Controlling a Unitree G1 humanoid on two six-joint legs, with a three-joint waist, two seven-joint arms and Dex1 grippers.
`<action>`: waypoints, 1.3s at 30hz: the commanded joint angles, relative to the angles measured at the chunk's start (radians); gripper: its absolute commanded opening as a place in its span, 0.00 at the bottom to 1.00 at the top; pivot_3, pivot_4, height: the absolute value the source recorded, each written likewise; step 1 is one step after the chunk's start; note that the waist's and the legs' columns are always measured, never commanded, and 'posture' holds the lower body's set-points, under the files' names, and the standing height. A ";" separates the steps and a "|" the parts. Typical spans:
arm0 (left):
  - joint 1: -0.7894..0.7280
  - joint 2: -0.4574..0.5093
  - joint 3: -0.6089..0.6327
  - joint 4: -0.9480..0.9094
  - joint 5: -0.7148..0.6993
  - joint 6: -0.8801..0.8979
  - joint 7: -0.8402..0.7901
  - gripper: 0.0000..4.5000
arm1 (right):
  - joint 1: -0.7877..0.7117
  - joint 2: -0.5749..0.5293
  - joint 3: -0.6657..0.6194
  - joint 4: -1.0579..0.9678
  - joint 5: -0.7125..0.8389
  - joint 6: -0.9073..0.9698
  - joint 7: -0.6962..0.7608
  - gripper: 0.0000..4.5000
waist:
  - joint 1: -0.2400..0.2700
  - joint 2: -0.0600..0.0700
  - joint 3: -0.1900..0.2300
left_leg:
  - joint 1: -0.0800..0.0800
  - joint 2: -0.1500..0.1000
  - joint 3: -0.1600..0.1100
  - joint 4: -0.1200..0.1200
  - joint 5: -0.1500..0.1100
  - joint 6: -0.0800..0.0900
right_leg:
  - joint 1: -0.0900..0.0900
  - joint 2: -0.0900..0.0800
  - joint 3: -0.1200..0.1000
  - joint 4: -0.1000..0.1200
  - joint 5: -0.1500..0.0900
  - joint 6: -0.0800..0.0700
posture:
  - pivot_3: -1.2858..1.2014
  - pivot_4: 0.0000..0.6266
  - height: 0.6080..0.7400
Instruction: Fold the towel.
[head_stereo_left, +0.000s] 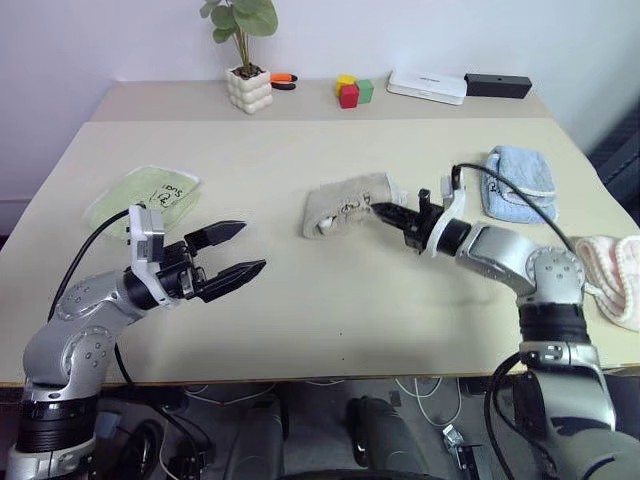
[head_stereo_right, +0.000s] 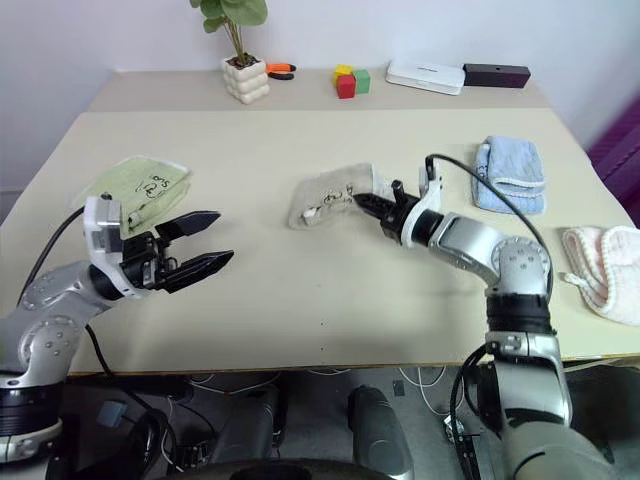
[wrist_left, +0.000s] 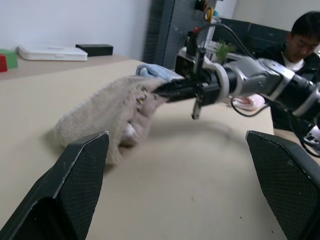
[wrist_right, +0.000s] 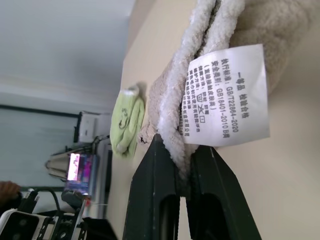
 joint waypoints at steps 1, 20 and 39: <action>-0.017 -0.005 0.000 0.000 0.006 -0.028 -0.007 1.00 | -0.125 -0.045 -0.054 0.107 -0.133 -0.032 0.128 0.01 | 0.000 0.000 0.000 | 0.000 0.000 0.000 0.000 0.000 0.000 | 0.000 0.000 0.000 0.000 0.000 0.000 | 0.52 0.24 1.00; -0.040 -0.033 -0.007 -0.005 -0.016 -0.025 0.021 1.00 | -0.624 -0.138 -0.309 0.955 -0.768 -0.816 0.434 0.01 | -0.001 0.001 0.002 | 0.000 -0.001 0.003 -0.002 0.000 0.000 | -0.001 0.000 0.001 0.000 0.002 0.003 | 0.52 0.24 1.00; -0.021 -0.012 0.026 -0.028 -0.060 -0.007 0.041 1.00 | -0.319 -0.044 -0.383 1.000 -1.095 -1.062 0.322 0.01 | -0.026 0.002 0.003 | 0.001 -0.001 0.003 -0.001 0.000 0.000 | -0.001 0.000 0.002 0.002 0.002 0.004 | 0.52 0.24 1.00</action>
